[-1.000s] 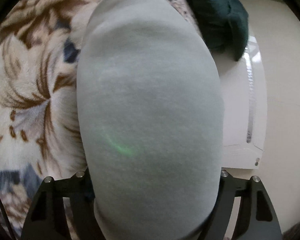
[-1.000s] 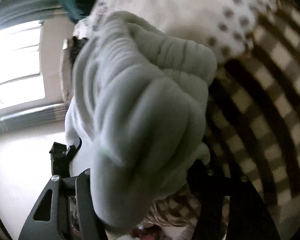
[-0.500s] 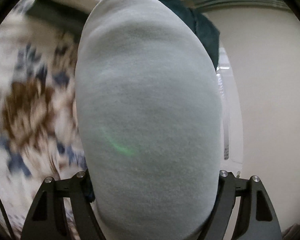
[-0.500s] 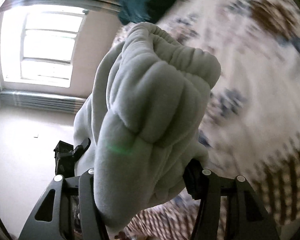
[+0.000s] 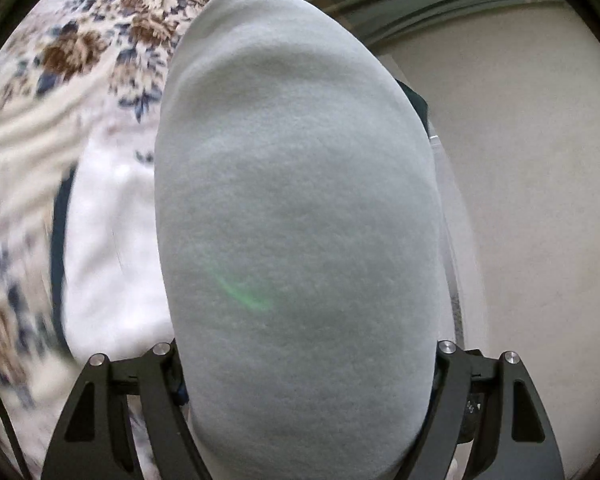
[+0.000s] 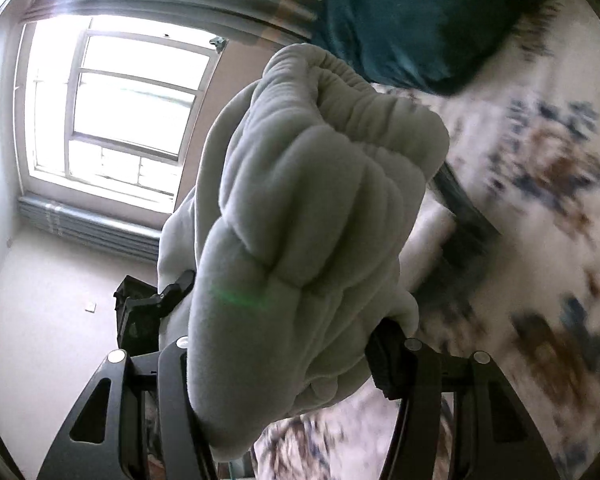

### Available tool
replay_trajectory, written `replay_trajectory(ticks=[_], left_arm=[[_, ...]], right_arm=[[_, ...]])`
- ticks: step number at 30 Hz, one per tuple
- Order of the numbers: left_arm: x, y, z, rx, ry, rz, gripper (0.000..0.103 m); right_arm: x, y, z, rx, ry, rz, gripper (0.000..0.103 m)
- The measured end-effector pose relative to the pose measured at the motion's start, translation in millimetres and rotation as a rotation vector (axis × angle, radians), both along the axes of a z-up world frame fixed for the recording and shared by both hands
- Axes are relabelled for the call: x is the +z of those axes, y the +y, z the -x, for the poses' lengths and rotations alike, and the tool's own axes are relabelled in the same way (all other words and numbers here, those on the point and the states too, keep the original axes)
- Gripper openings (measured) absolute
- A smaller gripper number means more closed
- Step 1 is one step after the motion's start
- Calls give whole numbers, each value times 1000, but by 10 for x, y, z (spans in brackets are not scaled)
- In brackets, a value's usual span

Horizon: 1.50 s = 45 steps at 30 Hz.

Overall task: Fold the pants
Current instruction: 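Carry the folded pants with both tools onto the dark folded garment, then open both tools and pull them back from the stacked pants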

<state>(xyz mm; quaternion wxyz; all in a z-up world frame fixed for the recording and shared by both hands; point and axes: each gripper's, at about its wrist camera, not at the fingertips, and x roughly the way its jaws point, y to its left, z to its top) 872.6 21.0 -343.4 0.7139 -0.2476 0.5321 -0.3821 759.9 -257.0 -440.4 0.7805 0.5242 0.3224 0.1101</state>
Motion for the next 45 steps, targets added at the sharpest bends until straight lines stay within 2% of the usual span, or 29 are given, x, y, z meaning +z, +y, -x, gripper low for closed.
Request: replay_trajectory(ticks=[1, 3, 6, 10, 13, 15, 16, 18, 20, 22, 25, 26, 29, 30, 32, 36, 39, 45], left_arm=[[-47, 9, -255, 4, -3, -10, 77], [-180, 70, -494, 1, 1, -27, 77], [-645, 140, -871, 4, 54, -72, 77], [-1327, 269, -1064, 15, 149, -166, 77], [-1450, 368, -1042, 33, 164, -124, 80], [-1372, 361, -999, 35, 154, -155, 83], [-1308, 348, -947, 39, 147, -183, 83], [-1252, 344, -910, 66, 154, -215, 83], [-1072, 345, -763, 117, 147, -263, 84], [-930, 321, -648, 148, 104, -328, 86], [-636, 206, -397, 195, -49, -535, 100], [-510, 128, -220, 211, -105, -597, 100], [-418, 2, 23, 229, -164, -692, 100], [-354, -61, 155, 234, -185, -731, 100], [-278, -140, 315, 257, -219, -795, 100], [-234, -159, 322, 306, -233, -832, 100], [-152, -160, 396, 329, -236, -835, 100], [204, -194, 754, 387, -259, -856, 100]], right_arm=[[-20, 26, -164, 6, -1, 4, 59], [-141, 68, -610, 15, 12, 10, 59], [-515, 91, -1069, 25, 64, 17, 59], [-918, 200, -1239, 42, 147, 53, 59], [-950, 277, -1248, 71, 146, 91, 59], [-932, 290, -1239, 86, 156, 111, 62], [-937, 267, -1277, 89, 173, 114, 67], [-878, 253, -1290, 100, 223, 125, 71], [-799, 234, -1275, 129, 269, 125, 85], [-660, 212, -1205, 142, 310, 159, 92], [-350, 192, -1080, 135, 335, 315, 93], [-197, 218, -1051, 130, 350, 424, 93], [203, 400, -1024, 141, 377, 745, 95], [309, 462, -1015, 149, 371, 815, 95], [497, 563, -967, 160, 362, 895, 95], [780, 667, -864, 179, 350, 986, 95], [1011, 673, -737, 181, 342, 1000, 95], [1376, 711, -477, 189, 297, 1025, 96]])
